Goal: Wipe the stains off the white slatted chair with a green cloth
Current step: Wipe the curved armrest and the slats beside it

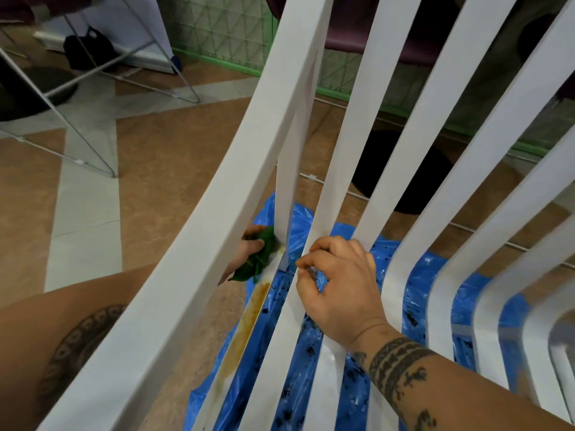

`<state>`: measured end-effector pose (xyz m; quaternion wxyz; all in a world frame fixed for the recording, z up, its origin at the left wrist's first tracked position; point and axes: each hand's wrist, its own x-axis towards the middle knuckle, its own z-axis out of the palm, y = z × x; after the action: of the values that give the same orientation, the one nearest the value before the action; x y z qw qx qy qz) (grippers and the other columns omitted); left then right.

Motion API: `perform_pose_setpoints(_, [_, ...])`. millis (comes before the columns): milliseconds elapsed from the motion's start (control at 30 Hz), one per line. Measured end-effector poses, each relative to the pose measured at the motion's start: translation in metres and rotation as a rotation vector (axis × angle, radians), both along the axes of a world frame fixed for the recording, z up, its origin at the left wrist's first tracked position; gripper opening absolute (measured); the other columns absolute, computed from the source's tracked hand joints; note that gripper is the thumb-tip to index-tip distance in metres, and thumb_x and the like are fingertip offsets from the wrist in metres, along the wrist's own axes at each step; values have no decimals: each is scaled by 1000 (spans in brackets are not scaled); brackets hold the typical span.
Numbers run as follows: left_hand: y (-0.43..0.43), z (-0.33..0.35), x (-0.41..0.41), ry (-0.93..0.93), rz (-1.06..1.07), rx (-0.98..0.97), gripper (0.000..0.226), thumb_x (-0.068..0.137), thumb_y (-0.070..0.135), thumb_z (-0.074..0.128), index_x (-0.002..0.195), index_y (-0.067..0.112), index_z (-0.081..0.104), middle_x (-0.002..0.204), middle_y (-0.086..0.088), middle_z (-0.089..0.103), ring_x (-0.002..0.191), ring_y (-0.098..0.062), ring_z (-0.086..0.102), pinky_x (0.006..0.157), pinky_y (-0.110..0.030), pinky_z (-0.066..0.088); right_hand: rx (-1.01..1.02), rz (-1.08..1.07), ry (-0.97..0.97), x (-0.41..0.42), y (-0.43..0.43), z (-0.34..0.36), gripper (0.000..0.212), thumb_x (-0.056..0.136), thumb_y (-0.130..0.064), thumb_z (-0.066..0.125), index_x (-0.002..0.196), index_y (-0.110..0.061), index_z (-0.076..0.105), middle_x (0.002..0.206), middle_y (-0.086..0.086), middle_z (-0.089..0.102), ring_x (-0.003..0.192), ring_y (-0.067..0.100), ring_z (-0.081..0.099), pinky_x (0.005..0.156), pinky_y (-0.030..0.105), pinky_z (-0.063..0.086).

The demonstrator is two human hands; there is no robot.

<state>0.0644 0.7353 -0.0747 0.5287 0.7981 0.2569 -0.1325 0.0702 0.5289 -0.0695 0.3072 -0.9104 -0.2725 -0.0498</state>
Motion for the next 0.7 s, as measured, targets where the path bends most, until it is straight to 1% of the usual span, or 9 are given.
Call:
perform_pose_setpoints(100, [-9,-11,5,44,-85,53,25,105,9,47,122,13,65,90,-11,69,68,-19,64,57,-23,53,-5,3,0,1,1,0,19,85,-39,57,91,-32,74,99,-22,52,97,3,41,91,22,22])
perform_pose_setpoints(167, [-11,-5,6,47,-142,170,16,103,14,53,108,11,67,80,-8,69,60,-17,64,50,-21,51,-8,4,-7,2,1,0,19,85,-38,58,92,-32,74,99,-21,52,97,4,41,90,23,22])
perform_pose_setpoints(333, [2,7,2,143,-384,518,24,98,30,58,112,16,71,102,-2,69,90,-16,63,79,-26,44,-9,7,-3,1,1,1,19,85,-39,57,92,-32,74,98,-21,52,98,4,42,90,22,21])
perform_pose_setpoints(433, [-1,8,-10,29,-418,553,20,100,13,54,111,5,68,93,-6,66,66,1,58,61,-6,39,-3,8,-10,1,1,1,20,85,-39,57,92,-31,74,98,-20,53,98,4,43,90,22,22])
perform_pose_setpoints(500, [-13,9,-19,-147,-380,621,19,97,3,56,108,-5,69,89,-16,64,67,5,57,63,-7,40,-3,5,-10,1,0,2,19,85,-39,58,92,-31,74,98,-19,53,98,5,43,89,22,22])
perform_pose_setpoints(567, [-19,-9,-22,-267,-443,731,31,94,15,62,119,0,70,103,-17,66,94,-17,63,78,-15,44,-8,8,-8,1,1,2,19,85,-38,58,91,-31,74,98,-19,53,98,6,43,89,22,21])
perform_pose_setpoints(600, [-20,-22,-18,-272,-496,809,35,94,23,63,125,7,69,109,-16,64,100,-29,61,86,-30,48,-10,5,-7,1,1,2,19,85,-39,58,92,-32,74,98,-19,53,98,6,44,90,23,21])
perform_pose_setpoints(633, [-22,-31,-15,-251,-525,875,36,95,28,62,127,15,68,113,-13,61,101,-34,60,89,-40,49,-10,3,-8,1,0,1,19,85,-39,58,92,-32,74,98,-19,53,98,7,44,90,23,22])
perform_pose_setpoints(700, [-26,-39,-7,-213,-582,939,30,96,34,56,123,23,67,114,-10,58,106,-34,56,91,-44,47,-6,5,-11,1,1,1,21,85,-40,56,92,-32,74,98,-18,53,98,8,45,89,23,22])
